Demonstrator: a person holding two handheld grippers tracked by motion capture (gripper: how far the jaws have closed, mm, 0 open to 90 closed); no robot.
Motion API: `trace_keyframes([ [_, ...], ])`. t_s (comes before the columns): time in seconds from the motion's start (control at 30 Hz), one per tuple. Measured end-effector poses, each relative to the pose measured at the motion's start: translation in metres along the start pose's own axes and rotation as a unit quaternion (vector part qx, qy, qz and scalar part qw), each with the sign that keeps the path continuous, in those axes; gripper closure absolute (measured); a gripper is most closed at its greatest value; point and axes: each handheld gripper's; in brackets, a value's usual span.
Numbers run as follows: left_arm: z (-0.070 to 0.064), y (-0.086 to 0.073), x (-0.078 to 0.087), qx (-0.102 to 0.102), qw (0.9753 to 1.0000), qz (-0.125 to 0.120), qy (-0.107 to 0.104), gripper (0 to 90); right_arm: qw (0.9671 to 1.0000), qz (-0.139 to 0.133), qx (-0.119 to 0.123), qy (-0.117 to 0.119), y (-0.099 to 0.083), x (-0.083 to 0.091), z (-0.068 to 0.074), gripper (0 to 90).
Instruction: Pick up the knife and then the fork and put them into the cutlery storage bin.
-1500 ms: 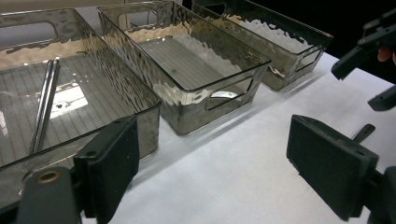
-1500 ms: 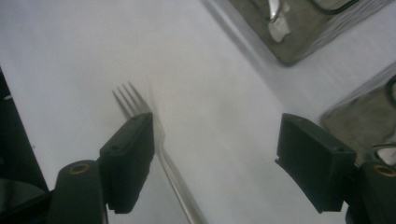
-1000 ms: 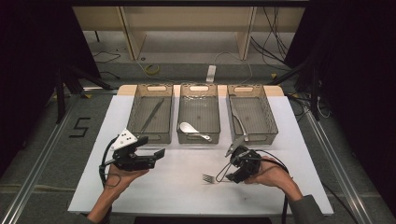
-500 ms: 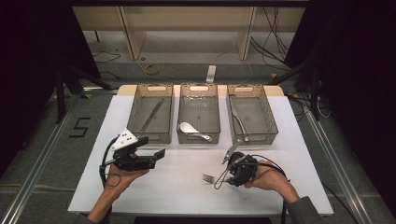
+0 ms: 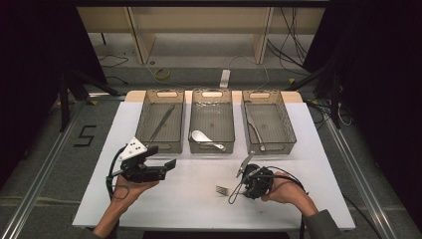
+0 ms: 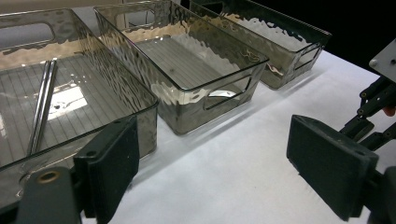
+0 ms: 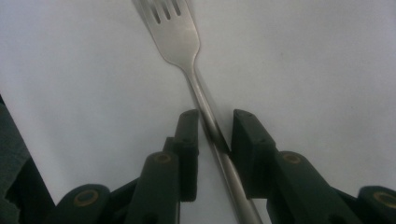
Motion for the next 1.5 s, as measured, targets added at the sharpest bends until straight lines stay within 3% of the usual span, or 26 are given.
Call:
trace_keyframes([
  [0.43, 0.000, 0.000, -0.001, 0.000, 1.0000, 0.000, 0.000, 16.9, 0.9998, 0.010, 0.012, -0.010, 0.001, -0.003, 0.002, 74.6],
  [0.67, -0.001, 0.000, -0.001, 0.001, 1.0000, 0.001, 0.000, 16.9, 0.9994, 0.018, 0.026, -0.017, 0.003, -0.004, 0.008, 82.6],
  [1.1, 0.000, 0.000, -0.001, 0.000, 1.0000, 0.000, 0.000, 16.9, 0.9991, 0.028, 0.028, -0.015, 0.005, -0.003, 0.009, 84.8],
  [1.3, 0.000, 0.000, -0.001, 0.001, 1.0000, 0.001, 0.000, 16.9, 0.9995, 0.018, 0.023, -0.012, 0.005, 0.003, 0.006, 84.9],
  [1.5, 0.000, 0.000, -0.001, 0.000, 1.0000, 0.001, 0.000, 16.9, 0.9997, -0.018, 0.011, -0.015, 0.001, 0.019, -0.002, 85.0],
])
Point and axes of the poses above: each handheld gripper's, and its own axes: x roughly backward along the jaws, y roughly out of its top, z roughly to its left
